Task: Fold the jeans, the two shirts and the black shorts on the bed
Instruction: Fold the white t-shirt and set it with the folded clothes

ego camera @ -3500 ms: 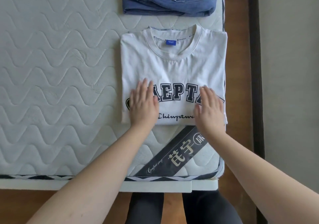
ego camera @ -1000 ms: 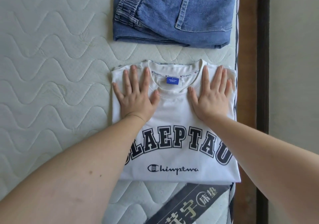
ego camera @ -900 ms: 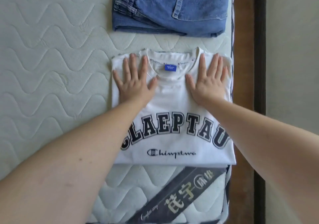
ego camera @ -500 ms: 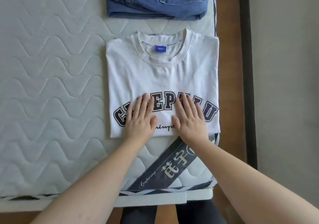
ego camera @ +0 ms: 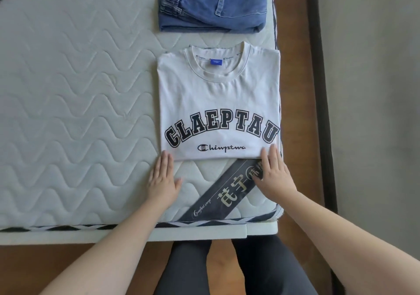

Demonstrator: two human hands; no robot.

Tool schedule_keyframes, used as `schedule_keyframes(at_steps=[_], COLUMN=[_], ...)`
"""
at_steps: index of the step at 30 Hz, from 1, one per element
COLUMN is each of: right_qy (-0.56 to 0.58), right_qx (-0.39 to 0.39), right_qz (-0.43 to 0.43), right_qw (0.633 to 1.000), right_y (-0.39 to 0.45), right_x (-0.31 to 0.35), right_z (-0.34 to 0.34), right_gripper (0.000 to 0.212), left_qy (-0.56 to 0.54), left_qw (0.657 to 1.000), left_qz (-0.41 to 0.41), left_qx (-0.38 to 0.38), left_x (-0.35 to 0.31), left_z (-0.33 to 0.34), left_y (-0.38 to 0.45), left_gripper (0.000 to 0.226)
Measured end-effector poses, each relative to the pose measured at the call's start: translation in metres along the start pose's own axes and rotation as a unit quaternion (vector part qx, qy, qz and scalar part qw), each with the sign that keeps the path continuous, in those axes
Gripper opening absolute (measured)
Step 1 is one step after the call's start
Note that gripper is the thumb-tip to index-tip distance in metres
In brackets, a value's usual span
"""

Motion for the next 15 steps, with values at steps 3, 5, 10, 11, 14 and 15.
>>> schedule_keyframes(at_steps=[3, 5, 10, 11, 14, 15], right_qy=[-0.013, -0.037, 0.003, -0.003, -0.023, -0.030], right_qx=[0.075, 0.064, -0.026, -0.035, -0.076, -0.090], right_qz=[-0.012, -0.027, -0.015, -0.020, -0.032, -0.035], right_qw=[0.997, 0.997, 1.000, 0.999, 0.996, 0.995], right_y=[-0.024, -0.043, -0.093, -0.102, -0.127, -0.137], right_x=[0.000, 0.006, 0.035, 0.043, 0.065, 0.073], right_z=[-0.016, -0.040, -0.118, -0.131, -0.169, -0.181], right_gripper=[0.080, 0.066, 0.035, 0.035, 0.044, 0.044], left_qy=[0.037, 0.041, 0.005, -0.002, -0.012, -0.005], left_qw=[0.997, 0.998, 0.995, 0.994, 0.987, 0.984], left_qz=[-0.011, 0.012, 0.091, 0.101, 0.125, 0.130], left_qx=[0.062, 0.049, -0.034, -0.043, -0.104, -0.118], left_x=[-0.011, -0.023, -0.044, -0.045, -0.050, -0.053], left_z=[-0.028, -0.061, -0.156, -0.174, -0.221, -0.233], left_y=[-0.016, -0.032, -0.080, -0.091, -0.120, -0.130], left_gripper=[0.069, 0.056, 0.043, 0.041, 0.038, 0.038])
Point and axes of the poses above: each hand's wrist, its own y-axis towards the middle knuckle, its own z-axis out of the palm, x = y × z, the point moved 5 cm from there along y, towards the middle knuckle, and after that the axes turned 5 degrees about -z, right-handed, at the moved point
